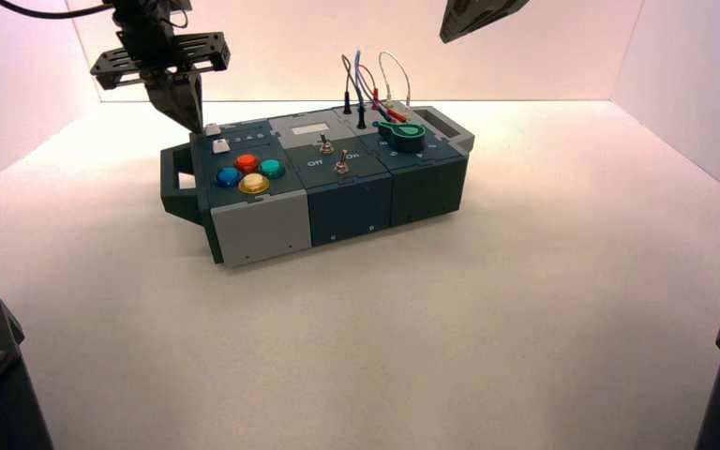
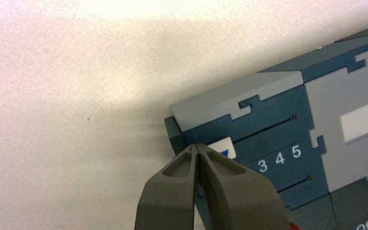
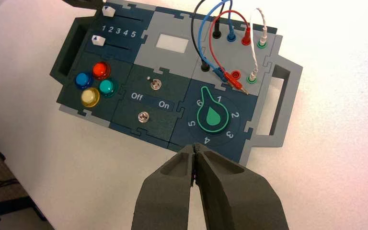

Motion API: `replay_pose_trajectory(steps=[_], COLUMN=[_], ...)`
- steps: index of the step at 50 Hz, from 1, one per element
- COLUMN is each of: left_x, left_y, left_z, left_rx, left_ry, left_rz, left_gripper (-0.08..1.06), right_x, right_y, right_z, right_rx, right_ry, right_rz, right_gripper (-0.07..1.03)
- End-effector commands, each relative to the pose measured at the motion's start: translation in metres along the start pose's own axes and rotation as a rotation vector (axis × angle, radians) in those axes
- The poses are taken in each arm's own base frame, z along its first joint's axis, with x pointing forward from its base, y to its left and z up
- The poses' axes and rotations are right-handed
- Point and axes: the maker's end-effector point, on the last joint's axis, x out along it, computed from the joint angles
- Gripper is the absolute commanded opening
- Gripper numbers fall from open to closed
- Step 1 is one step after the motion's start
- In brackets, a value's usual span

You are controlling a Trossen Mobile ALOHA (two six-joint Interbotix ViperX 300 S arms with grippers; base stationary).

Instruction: Move the top slider to position 3.

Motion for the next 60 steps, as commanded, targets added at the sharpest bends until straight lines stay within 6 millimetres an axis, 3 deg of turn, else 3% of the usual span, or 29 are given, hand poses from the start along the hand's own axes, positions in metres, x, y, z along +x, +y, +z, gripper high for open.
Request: replay_pose_trajectory(steps=[1, 60], left_x=[-0.009, -0.004], left_y=[-0.002, -0.03], left_z=[0.016, 0.02], left_rx=[-0.007, 0.053], left_ry=[-0.049, -0.051], left_rz=[-0.008, -0.029], left_gripper=[-0.03, -0.03], right_x=[-0.01, -0.009], right_y=[0.002, 0.002], right_z=[0.017, 0.017], right_rx=[-0.018, -0.018], right_ry=[-0.051, -0.049], right_rz=[-0.004, -0.004], right_gripper=[-0.02, -0.02])
